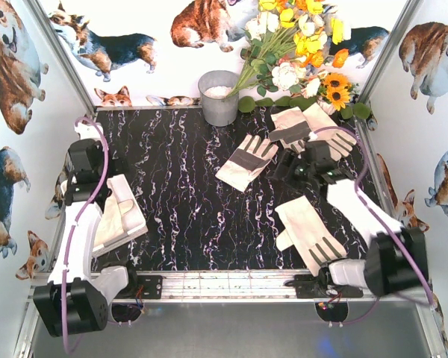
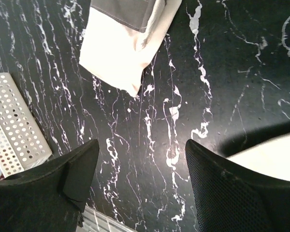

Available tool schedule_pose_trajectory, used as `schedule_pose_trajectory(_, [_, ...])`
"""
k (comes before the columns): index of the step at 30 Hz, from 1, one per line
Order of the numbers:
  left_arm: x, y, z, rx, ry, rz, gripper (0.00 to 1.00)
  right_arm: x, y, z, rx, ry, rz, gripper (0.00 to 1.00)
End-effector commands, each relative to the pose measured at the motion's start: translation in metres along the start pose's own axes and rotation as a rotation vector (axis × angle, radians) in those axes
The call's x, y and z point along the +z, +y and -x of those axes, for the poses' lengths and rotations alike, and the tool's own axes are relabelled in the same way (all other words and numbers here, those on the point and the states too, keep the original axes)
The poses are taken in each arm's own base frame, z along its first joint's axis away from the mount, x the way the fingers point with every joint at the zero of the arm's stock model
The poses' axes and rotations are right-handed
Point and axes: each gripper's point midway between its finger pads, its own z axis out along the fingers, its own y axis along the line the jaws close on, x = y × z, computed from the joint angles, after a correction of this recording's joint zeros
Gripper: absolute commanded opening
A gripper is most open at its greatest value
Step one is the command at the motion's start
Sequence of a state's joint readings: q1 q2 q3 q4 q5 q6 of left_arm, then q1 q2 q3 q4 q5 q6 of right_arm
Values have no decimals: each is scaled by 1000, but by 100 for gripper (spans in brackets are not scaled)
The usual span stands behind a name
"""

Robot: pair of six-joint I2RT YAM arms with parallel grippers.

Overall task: Put the gloves into the storage basket
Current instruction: Adjust the glove at the center of the board.

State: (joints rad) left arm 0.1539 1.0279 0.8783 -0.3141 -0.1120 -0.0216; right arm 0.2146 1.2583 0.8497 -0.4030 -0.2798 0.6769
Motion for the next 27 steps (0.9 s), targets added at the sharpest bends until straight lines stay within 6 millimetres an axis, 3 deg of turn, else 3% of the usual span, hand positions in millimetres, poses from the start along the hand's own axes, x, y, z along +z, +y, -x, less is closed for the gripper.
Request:
schedule_pose_trajectory(1, [6, -21, -5, -118, -49, -102, 96, 25, 33, 32, 31, -36, 120, 74])
schedule_pose_trajectory(6, [2, -27, -26, -155, -121, -139, 96, 58, 29, 47, 35, -11, 82, 74])
schedule_pose_trajectory(13, [-1, -27, -17, -134, -147, -146, 96, 103, 25, 52, 92, 42, 84, 67])
schedule_pose_trajectory(20, [3, -30, -17, -122, -137, -161, 95, 127, 0, 51, 89, 55, -22, 65])
schedule_pose_trajectory(27, [4, -31, -19, -115, -135, -171, 94, 143, -11, 47, 49, 80, -56, 43])
